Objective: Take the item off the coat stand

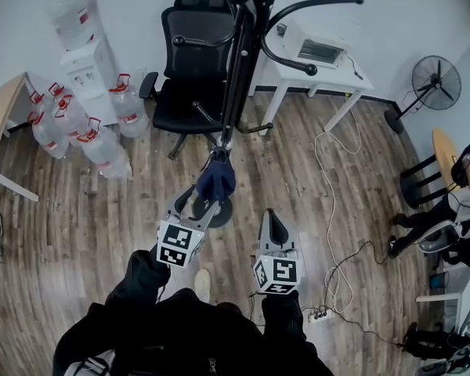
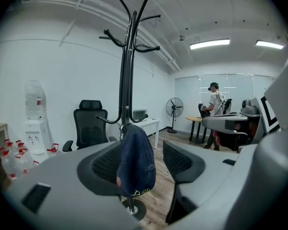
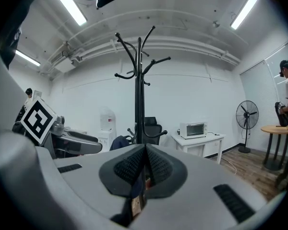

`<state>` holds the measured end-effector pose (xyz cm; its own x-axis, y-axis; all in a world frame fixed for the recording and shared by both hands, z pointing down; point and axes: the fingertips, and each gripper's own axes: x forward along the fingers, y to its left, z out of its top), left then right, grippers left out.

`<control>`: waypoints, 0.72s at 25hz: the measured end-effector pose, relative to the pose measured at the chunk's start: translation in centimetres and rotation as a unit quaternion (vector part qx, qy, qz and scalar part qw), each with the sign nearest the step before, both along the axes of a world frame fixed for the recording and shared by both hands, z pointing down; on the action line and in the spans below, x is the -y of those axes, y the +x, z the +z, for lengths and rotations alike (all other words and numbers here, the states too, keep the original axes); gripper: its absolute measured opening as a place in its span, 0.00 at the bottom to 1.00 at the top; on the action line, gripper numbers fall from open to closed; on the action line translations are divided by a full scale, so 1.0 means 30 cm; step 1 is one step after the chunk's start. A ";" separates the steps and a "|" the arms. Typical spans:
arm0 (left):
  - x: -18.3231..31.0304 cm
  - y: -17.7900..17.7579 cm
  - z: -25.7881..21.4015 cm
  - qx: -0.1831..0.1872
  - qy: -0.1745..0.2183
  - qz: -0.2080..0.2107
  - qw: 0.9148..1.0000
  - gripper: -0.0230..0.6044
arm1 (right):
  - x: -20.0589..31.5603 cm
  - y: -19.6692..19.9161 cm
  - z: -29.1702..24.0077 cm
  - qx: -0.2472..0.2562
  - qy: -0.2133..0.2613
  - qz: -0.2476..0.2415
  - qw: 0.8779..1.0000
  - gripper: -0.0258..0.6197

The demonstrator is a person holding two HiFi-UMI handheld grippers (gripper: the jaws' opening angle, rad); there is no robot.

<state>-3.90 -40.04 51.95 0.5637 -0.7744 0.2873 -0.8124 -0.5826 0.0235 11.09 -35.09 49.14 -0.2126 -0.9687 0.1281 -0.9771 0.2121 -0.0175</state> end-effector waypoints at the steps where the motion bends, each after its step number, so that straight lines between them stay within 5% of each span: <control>1: 0.021 0.001 0.014 0.000 -0.005 0.000 1.000 0.47 | 0.009 0.000 0.005 -0.002 -0.002 0.002 1.000 0.07; 15: 0.208 0.058 0.147 -0.005 -0.047 0.005 0.999 0.48 | 0.126 0.077 0.105 -0.007 -0.033 0.034 0.999 0.07; 18: 0.217 0.058 0.165 0.000 -0.055 0.007 0.998 0.36 | 0.145 0.072 0.119 0.000 -0.036 0.034 0.999 0.07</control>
<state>-2.15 -46.56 56.89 0.5748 -0.7299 0.3699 -0.8036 -0.5887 0.0871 13.24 -39.45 52.70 -0.1464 -0.9692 0.1980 -0.9892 0.1431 -0.0308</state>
